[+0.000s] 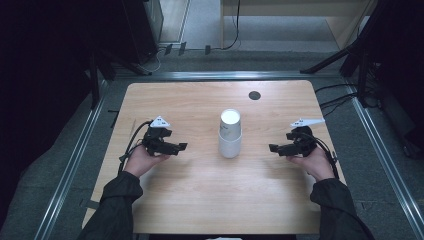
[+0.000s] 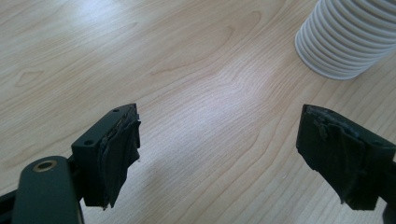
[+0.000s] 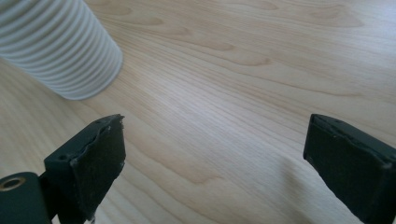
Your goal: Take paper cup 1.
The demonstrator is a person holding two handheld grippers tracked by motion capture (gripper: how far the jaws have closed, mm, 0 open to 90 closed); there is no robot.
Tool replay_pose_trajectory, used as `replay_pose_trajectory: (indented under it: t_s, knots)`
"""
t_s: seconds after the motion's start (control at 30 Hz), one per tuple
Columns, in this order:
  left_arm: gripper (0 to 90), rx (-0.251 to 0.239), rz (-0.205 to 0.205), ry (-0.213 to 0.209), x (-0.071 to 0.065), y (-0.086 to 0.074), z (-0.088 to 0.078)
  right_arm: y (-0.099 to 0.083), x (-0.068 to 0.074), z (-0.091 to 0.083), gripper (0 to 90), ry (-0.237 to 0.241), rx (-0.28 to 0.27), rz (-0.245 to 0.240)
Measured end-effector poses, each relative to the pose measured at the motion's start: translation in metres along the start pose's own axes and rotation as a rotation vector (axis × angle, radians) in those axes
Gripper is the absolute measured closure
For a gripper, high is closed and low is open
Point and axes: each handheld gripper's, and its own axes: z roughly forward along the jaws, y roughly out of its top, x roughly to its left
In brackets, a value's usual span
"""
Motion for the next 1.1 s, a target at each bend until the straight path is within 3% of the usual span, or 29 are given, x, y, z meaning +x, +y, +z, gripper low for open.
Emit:
replay_pose_trajectory:
  t_s: [0.1, 0.23, 0.37, 0.47, 0.53, 0.6, 0.73, 1.0, 1.1]
  knots:
    - [14.2, 0.022, -0.016, -0.005, 0.0, 0.001, -0.001, 0.001, 0.002, -0.001, 15.3, -0.009, 0.014, -0.007]
    - [14.8, 0.041, -0.001, 0.0, -0.002, 0.001, 0.0, 0.003, 0.002, -0.003, 24.5, -0.011, 0.055, 0.04]
    - [15.0, 0.042, 0.016, -0.007, -0.004, 0.001, 0.0, 0.005, 0.002, -0.007, 27.5, -0.026, 0.035, 0.024]
    - [15.1, 0.041, -0.006, -0.04, -0.004, 0.002, -0.001, 0.004, 0.003, -0.008, 29.7, -0.026, 0.048, 0.014]
    - [15.1, 0.037, -0.024, -0.064, -0.005, 0.003, -0.003, 0.004, 0.004, -0.008, 32.9, -0.031, 0.056, -0.016]
    - [15.1, 0.042, -0.01, -0.057, -0.006, 0.003, -0.003, 0.005, 0.006, -0.008, 36.8, -0.029, 0.058, -0.039]
    - [15.1, 0.074, 0.009, -0.035, -0.006, 0.001, 0.0, 0.004, 0.009, -0.008, 39.3, -0.032, 0.059, -0.06]
    - [15.8, 0.061, 0.012, -0.075, -0.008, 0.002, -0.003, 0.006, 0.009, -0.01, 39.7, -0.035, 0.067, -0.08]
    - [15.8, 0.068, 0.026, -0.085, -0.009, 0.002, -0.004, 0.009, 0.013, -0.013, 37.8, -0.01, 0.048, -0.104]
